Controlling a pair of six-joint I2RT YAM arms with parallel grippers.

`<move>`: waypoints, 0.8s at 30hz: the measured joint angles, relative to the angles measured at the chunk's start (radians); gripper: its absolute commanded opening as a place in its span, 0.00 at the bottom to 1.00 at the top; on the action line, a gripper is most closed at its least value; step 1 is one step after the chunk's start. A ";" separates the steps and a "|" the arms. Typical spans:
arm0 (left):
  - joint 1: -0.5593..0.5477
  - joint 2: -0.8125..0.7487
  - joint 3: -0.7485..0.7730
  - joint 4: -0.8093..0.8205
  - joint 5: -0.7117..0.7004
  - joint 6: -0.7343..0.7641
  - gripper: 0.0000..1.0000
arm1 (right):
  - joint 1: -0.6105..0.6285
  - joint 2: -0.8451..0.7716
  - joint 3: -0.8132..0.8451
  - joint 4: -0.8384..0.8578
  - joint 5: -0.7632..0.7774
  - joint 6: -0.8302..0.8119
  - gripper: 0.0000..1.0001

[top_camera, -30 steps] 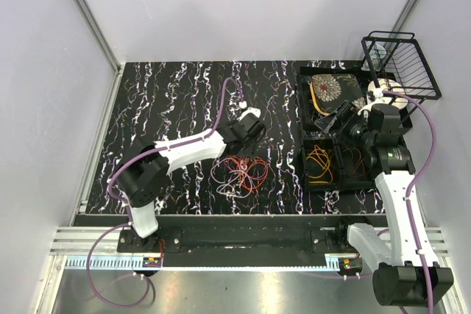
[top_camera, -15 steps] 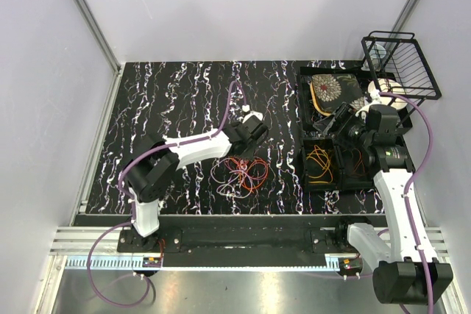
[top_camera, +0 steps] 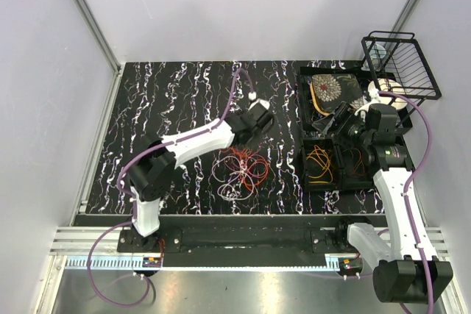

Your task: Untangle the cables

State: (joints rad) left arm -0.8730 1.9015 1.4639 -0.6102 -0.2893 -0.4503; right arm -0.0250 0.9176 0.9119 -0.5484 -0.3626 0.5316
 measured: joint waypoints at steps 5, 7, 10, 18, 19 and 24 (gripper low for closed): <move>0.010 -0.034 0.206 -0.137 -0.060 0.064 0.00 | 0.000 -0.004 0.000 0.005 -0.024 0.007 0.76; 0.014 -0.054 0.308 -0.197 -0.083 0.099 0.00 | 0.000 -0.010 0.000 0.005 -0.028 0.011 0.76; 0.018 -0.067 0.570 -0.289 -0.132 0.163 0.00 | 0.000 -0.027 0.000 0.004 -0.042 0.016 0.76; 0.020 -0.317 0.785 -0.305 -0.191 0.237 0.03 | 0.000 -0.071 0.000 -0.001 -0.050 0.027 0.76; 0.020 -0.397 0.689 -0.261 -0.196 0.238 0.03 | 0.000 -0.074 0.000 -0.001 -0.051 0.031 0.75; 0.048 -0.641 0.232 -0.141 -0.208 0.192 0.00 | 0.000 -0.077 0.000 -0.003 -0.060 0.047 0.75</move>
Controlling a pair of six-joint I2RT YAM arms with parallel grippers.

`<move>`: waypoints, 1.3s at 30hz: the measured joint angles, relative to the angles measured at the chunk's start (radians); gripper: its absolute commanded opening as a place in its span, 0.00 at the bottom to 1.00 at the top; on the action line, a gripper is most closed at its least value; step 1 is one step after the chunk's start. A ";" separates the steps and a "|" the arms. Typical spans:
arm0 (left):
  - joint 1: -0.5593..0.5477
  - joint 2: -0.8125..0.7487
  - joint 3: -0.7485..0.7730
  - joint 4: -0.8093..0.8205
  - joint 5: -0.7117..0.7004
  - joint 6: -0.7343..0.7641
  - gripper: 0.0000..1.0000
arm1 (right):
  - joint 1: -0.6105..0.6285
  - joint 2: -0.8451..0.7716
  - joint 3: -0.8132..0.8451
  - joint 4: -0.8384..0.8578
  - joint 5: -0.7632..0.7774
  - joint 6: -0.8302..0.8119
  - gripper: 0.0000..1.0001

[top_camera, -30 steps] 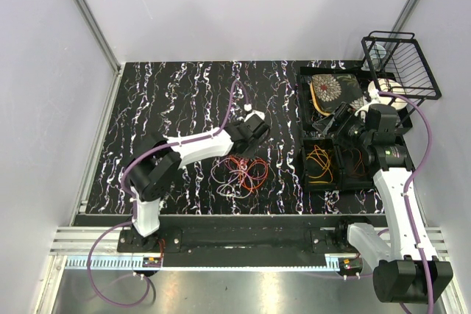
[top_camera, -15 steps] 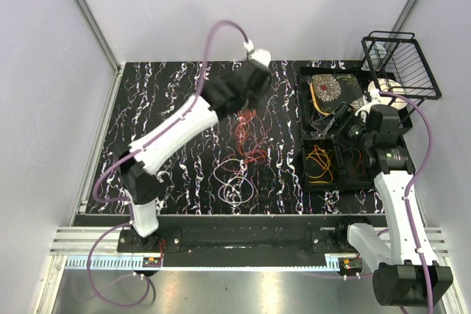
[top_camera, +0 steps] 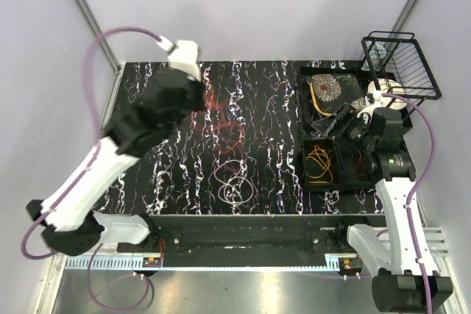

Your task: Untangle the cables

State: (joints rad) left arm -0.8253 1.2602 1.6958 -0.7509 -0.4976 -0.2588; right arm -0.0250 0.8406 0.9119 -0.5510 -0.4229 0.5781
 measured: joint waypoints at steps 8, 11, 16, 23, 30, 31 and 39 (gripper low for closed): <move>0.049 0.308 -0.020 -0.163 0.154 -0.055 0.00 | 0.000 -0.013 0.000 -0.021 -0.027 0.003 0.75; 0.049 0.283 0.127 -0.158 0.190 -0.042 0.00 | 0.000 -0.013 0.000 -0.006 -0.068 0.018 0.75; 0.049 0.098 0.192 -0.029 0.246 -0.032 0.00 | 0.001 -0.016 -0.018 0.066 -0.167 0.053 0.74; 0.050 -0.001 0.145 0.061 0.340 -0.034 0.00 | 0.040 -0.011 -0.061 0.199 -0.286 0.102 0.72; 0.050 0.077 0.097 0.063 0.397 -0.036 0.00 | 0.243 0.110 -0.064 0.349 -0.276 0.136 0.70; 0.050 0.080 0.094 0.062 0.399 -0.037 0.00 | 0.264 0.130 -0.064 0.367 -0.273 0.141 0.70; 0.050 0.069 0.085 0.074 0.410 -0.037 0.00 | 0.397 0.306 -0.056 0.500 -0.211 0.158 0.70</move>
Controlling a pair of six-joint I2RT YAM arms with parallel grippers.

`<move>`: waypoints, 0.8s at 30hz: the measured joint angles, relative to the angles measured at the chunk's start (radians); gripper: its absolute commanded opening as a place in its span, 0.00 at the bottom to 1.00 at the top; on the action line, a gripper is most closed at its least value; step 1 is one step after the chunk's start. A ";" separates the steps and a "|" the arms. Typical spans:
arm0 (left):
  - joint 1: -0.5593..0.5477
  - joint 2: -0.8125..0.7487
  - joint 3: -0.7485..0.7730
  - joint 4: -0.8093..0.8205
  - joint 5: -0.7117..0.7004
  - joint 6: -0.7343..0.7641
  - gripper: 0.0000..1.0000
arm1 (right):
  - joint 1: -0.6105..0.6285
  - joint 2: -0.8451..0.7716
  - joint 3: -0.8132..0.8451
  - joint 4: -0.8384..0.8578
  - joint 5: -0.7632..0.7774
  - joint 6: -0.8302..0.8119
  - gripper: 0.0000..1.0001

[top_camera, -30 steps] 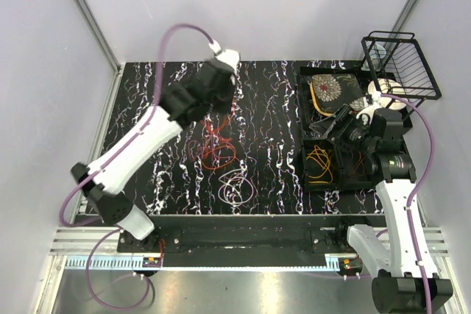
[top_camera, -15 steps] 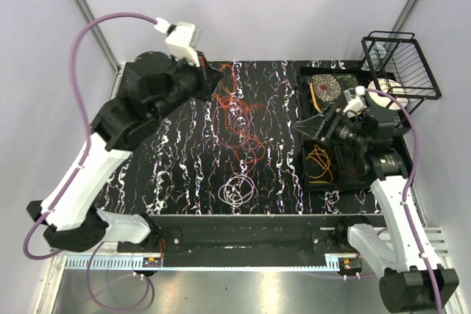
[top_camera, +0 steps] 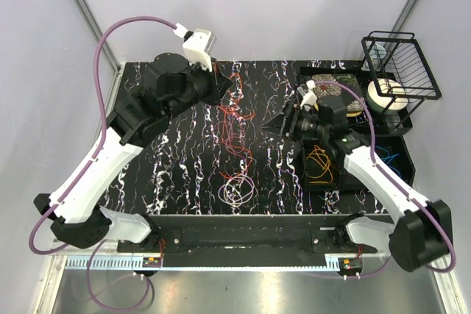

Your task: Untangle the cables

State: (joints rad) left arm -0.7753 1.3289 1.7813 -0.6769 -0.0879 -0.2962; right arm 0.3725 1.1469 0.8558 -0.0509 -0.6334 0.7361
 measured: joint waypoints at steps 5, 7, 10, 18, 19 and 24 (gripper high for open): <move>0.000 -0.008 -0.025 0.002 0.003 0.000 0.00 | 0.045 0.108 0.077 0.010 0.038 -0.027 0.73; 0.000 -0.008 -0.033 0.003 0.003 0.000 0.00 | 0.058 0.134 0.113 0.008 0.049 -0.043 0.74; 0.000 -0.008 -0.039 0.006 0.009 0.001 0.00 | 0.076 0.165 0.174 -0.001 0.065 -0.077 0.76; 0.001 -0.008 -0.037 0.004 0.120 0.036 0.00 | 0.082 0.216 0.266 -0.005 0.055 -0.185 0.78; 0.001 -0.008 -0.034 0.002 0.148 0.044 0.00 | 0.082 0.222 0.267 -0.006 0.047 -0.202 0.78; 0.004 -0.008 -0.021 -0.010 0.296 0.089 0.00 | 0.086 0.229 0.268 -0.027 0.025 -0.278 0.78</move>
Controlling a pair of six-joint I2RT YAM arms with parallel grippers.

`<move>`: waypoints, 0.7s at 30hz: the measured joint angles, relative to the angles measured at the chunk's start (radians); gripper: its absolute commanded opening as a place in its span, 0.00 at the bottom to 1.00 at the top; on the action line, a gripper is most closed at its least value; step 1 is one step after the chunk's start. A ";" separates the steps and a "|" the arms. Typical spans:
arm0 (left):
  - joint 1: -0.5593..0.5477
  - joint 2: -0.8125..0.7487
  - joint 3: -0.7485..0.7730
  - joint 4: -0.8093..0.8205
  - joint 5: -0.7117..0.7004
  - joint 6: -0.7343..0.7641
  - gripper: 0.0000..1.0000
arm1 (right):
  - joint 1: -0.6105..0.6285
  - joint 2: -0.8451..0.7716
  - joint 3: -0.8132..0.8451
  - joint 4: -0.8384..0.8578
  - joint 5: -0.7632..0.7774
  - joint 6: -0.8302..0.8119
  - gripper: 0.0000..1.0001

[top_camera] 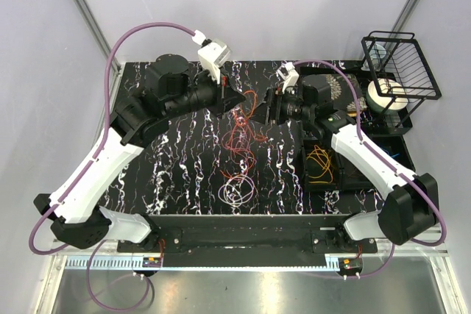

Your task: Untangle the cables

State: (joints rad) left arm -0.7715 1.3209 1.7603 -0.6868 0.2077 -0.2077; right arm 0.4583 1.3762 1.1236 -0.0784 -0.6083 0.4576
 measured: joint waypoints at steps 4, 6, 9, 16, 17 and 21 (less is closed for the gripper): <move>0.000 0.000 0.000 0.000 0.063 0.015 0.00 | 0.001 0.000 0.000 -0.008 -0.007 -0.042 0.77; 0.000 0.000 0.000 0.000 0.079 0.018 0.00 | 0.001 0.000 0.000 -0.010 -0.015 -0.054 0.77; 0.000 0.000 0.000 0.000 0.090 0.017 0.00 | 0.003 -0.005 -0.001 -0.019 -0.024 -0.069 0.76; 0.000 0.000 0.000 0.000 0.110 0.017 0.00 | 0.006 -0.106 -0.066 -0.023 -0.013 -0.097 0.75; 0.000 0.000 0.000 0.000 0.112 0.017 0.00 | 0.006 -0.124 -0.074 -0.023 -0.008 -0.101 0.75; 0.000 0.000 0.000 0.000 0.126 0.017 0.00 | 0.007 -0.175 -0.087 -0.017 0.014 -0.110 0.74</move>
State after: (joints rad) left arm -0.7715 1.3212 1.7607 -0.6872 0.3336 -0.1905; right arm 0.4652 1.2011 1.0367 -0.0956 -0.5941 0.3477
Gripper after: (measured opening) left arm 0.009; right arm 0.751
